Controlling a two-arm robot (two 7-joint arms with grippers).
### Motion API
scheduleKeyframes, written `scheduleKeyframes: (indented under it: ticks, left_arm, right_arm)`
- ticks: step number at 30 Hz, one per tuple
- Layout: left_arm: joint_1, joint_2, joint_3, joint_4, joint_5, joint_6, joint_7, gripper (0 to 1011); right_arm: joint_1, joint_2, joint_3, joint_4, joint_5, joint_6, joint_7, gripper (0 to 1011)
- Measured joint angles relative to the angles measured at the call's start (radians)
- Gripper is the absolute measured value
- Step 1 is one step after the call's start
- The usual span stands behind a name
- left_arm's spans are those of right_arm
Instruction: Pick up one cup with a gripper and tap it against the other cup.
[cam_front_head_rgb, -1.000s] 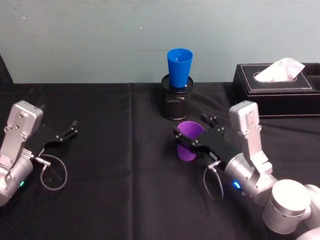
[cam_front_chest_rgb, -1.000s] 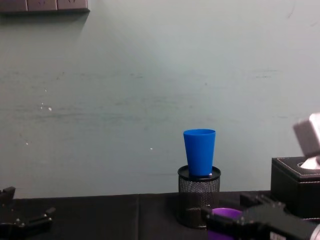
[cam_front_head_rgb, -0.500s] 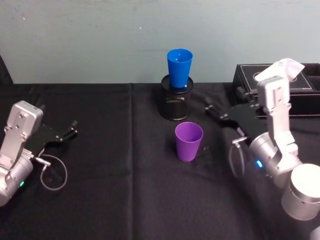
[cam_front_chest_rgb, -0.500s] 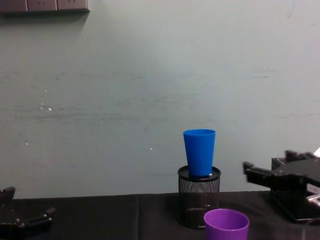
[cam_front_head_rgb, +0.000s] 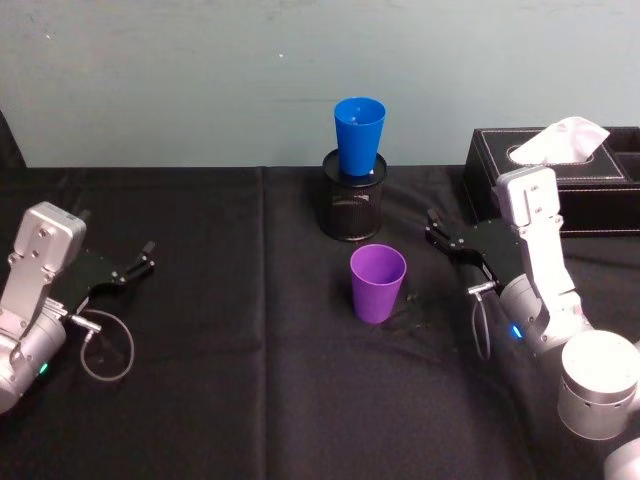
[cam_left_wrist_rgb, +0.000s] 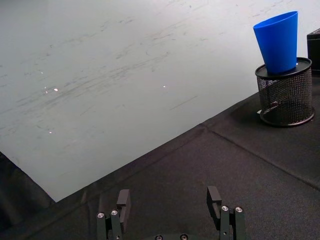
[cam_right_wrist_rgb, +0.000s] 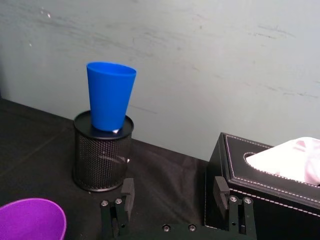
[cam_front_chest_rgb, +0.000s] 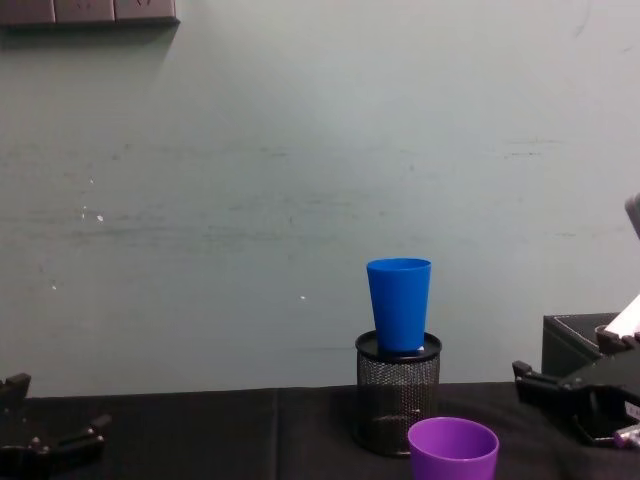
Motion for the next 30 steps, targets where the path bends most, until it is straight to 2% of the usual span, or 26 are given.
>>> scheduleKeyframes:
  ticks: [11, 30]
  left_arm:
    - [0.0, 0.0, 0.0, 0.0, 0.0, 0.0, 0.0, 1000]
    - [0.0, 0.0, 0.0, 0.0, 0.0, 0.0, 0.0, 1000]
  right_arm:
    - [0.025, -0.019, 0.011, 0.066, -0.082, 0.013, -0.049, 1002]
    - [0.023, -0.018, 0.009, 0.062, -0.081, 0.014, -0.049, 1003]
